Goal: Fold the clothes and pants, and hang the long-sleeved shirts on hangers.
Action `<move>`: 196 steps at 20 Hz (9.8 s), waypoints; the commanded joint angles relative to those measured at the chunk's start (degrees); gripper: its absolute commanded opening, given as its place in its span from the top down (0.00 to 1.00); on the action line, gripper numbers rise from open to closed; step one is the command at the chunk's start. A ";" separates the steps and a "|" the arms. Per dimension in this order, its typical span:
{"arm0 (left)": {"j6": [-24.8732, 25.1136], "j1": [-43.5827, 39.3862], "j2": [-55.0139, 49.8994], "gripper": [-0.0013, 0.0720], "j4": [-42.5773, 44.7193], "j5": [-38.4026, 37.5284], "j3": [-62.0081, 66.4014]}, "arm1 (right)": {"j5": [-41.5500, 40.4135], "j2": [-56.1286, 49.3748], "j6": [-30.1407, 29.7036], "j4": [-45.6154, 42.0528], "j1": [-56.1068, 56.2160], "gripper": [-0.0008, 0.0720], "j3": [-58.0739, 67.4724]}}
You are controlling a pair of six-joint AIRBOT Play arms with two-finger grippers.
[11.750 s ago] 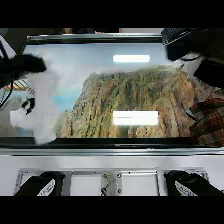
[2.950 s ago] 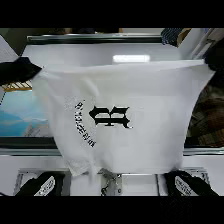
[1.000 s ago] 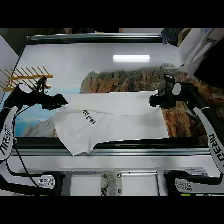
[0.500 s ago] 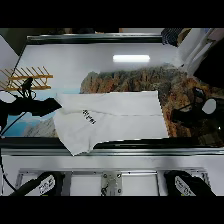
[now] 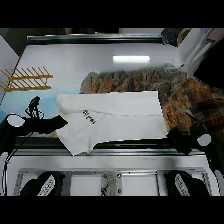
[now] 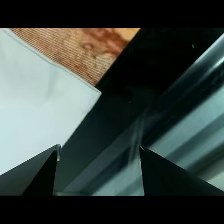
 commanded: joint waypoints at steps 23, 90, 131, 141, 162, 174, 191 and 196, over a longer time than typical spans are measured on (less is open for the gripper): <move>-17.90 -0.09 -0.92 0.30 9.99 -0.52 -12.41 | -20.98 -11.04 -2.03 4.68 11.72 0.97 -1.90; -10.38 -24.13 -26.82 0.97 12.96 -5.22 37.70 | 15.74 -59.43 -47.25 19.21 -5.18 0.14 55.89; -10.97 -43.60 -63.93 0.97 7.17 -2.29 68.00 | 35.82 -48.06 -30.93 14.45 20.17 0.98 91.41; -10.93 -31.26 -60.35 0.97 7.58 -10.60 81.64 | 29.24 -48.15 -19.30 14.45 33.18 0.98 94.62; -5.77 -1.70 -25.00 0.97 7.48 -7.50 55.47 | -7.48 -74.49 -20.70 26.05 61.37 0.60 94.62; -5.79 -3.72 -9.77 0.97 7.41 -0.22 36.83 | 7.21 -63.12 -48.92 32.00 45.83 0.28 87.19; -6.03 -25.81 -10.38 0.97 7.39 4.28 23.61 | 2.27 -66.05 -45.57 40.96 32.98 0.20 60.59; -6.03 -26.77 -12.85 0.97 7.32 2.64 27.43 | -2.45 -68.61 -46.93 47.50 39.08 0.04 60.70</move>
